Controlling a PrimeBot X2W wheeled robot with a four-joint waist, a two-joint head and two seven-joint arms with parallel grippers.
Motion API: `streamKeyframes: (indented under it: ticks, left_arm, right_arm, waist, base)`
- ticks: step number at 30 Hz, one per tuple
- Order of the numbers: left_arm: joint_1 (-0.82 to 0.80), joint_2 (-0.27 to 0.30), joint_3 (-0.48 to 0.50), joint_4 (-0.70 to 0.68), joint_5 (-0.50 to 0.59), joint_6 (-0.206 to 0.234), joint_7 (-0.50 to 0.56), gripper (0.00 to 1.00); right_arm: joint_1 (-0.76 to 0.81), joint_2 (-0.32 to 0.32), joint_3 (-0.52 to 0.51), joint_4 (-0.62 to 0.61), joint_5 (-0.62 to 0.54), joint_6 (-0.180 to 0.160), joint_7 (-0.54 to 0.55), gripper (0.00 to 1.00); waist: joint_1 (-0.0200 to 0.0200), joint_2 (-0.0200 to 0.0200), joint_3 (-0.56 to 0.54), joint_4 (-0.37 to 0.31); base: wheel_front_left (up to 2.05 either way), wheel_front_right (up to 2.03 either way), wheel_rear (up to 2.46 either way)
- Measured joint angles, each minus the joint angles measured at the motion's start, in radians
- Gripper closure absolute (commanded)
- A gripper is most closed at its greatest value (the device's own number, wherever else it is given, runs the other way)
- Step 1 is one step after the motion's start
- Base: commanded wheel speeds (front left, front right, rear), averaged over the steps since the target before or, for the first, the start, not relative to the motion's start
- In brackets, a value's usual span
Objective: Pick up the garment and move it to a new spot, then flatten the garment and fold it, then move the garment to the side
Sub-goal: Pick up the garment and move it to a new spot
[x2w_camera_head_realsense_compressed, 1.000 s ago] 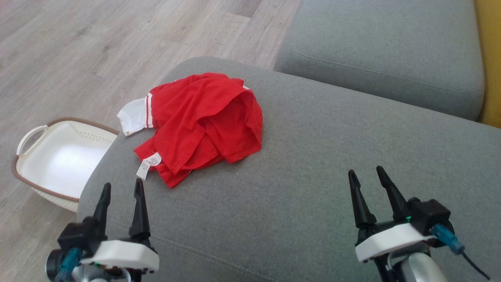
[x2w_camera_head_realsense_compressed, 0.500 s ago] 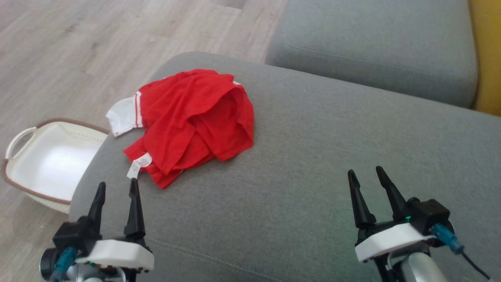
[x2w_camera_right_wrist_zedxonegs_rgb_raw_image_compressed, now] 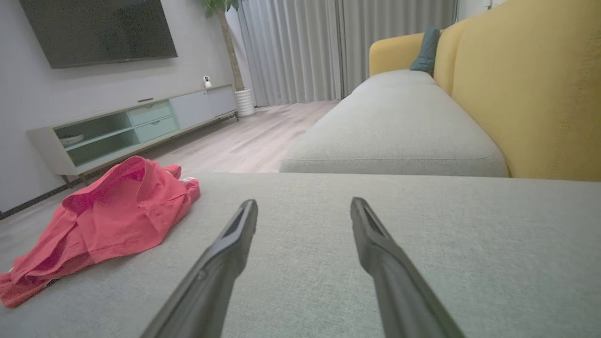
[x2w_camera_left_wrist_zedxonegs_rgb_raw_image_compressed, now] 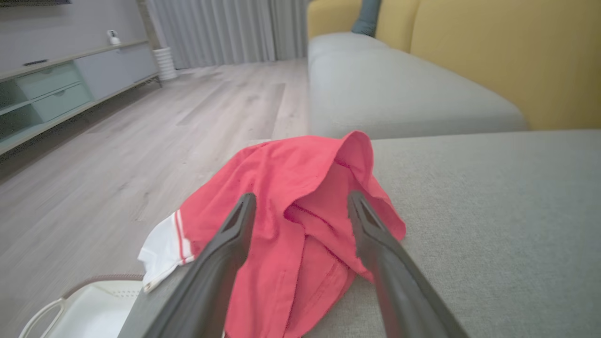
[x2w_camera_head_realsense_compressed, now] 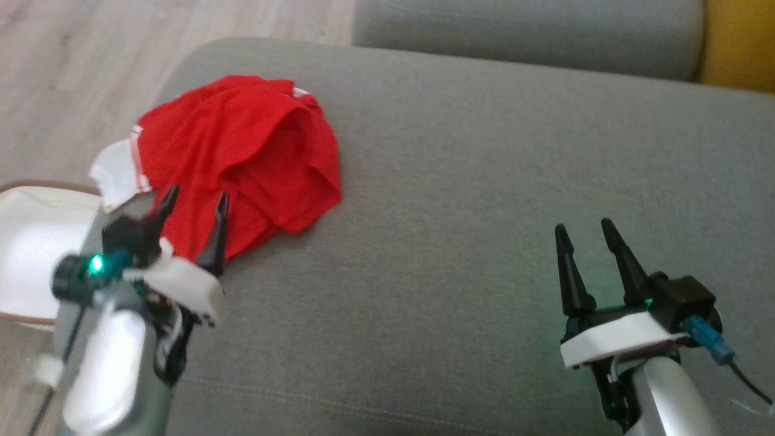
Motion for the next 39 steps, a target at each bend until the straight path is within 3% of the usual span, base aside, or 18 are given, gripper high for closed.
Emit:
streamKeyframes:
  ticks: [12, 25, 26, 27, 34, 39]
  left_arm:
    - [-0.294, 0.1, -0.083, 0.253, 0.002, -0.026, 0.172, 0.0]
    - [-0.455, 0.191, -0.131, 0.448, 0.001, -0.032, 0.196, 0.0]
    - [-0.465, 0.191, -0.131, 0.459, 0.0, -0.032, 0.196, 0.65]
    - [-0.473, 0.191, -0.131, 0.467, 0.001, -0.032, 0.192, 1.0]
    - [-0.484, 0.193, -0.11, 0.477, 0.0, 0.036, 0.072, 1.0]
    - [-0.49, 0.199, -0.105, 0.401, 0.0, 0.063, -0.017, 1.0]
  right_arm:
    - [-0.062, -0.001, 0.012, -0.019, -0.007, 0.0, 0.0, 0.0]
    - [-0.117, -0.001, 0.037, -0.03, 0.003, 0.0, 0.0, 0.0]
    - [-0.118, -0.002, 0.037, -0.03, 0.003, 0.0, 0.0, 0.0]
    - [-0.118, -0.002, 0.037, -0.029, 0.003, 0.0, 0.0, 0.0]
    - [-0.117, -0.002, 0.058, -0.016, 0.004, 0.0, 0.0, 0.0]
    - [-0.113, -0.002, 0.061, 0.0, 0.016, 0.0, 0.0, 0.0]
  waist:
    - [0.0, 0.0, 0.125, -0.125]
    - [0.0001, 0.0, 0.207, -0.211]
    - [0.0001, 0.0, 0.209, -0.213]
    - [0.0002, 0.0, 0.21, -0.215]
    - [0.0, 0.0, 0.179, -0.22]
    - [0.0, 0.0, 0.121, -0.222]
  base:
    - [0.0, 0.0, 0.0]
    - [0.0, 0.0, 0.0]
    - [0.0, 0.0, 0.0]
    - [0.0, 0.0, 0.0]
    - [0.0, 0.0, 0.0]
    - [0.0, 0.0, 0.0]
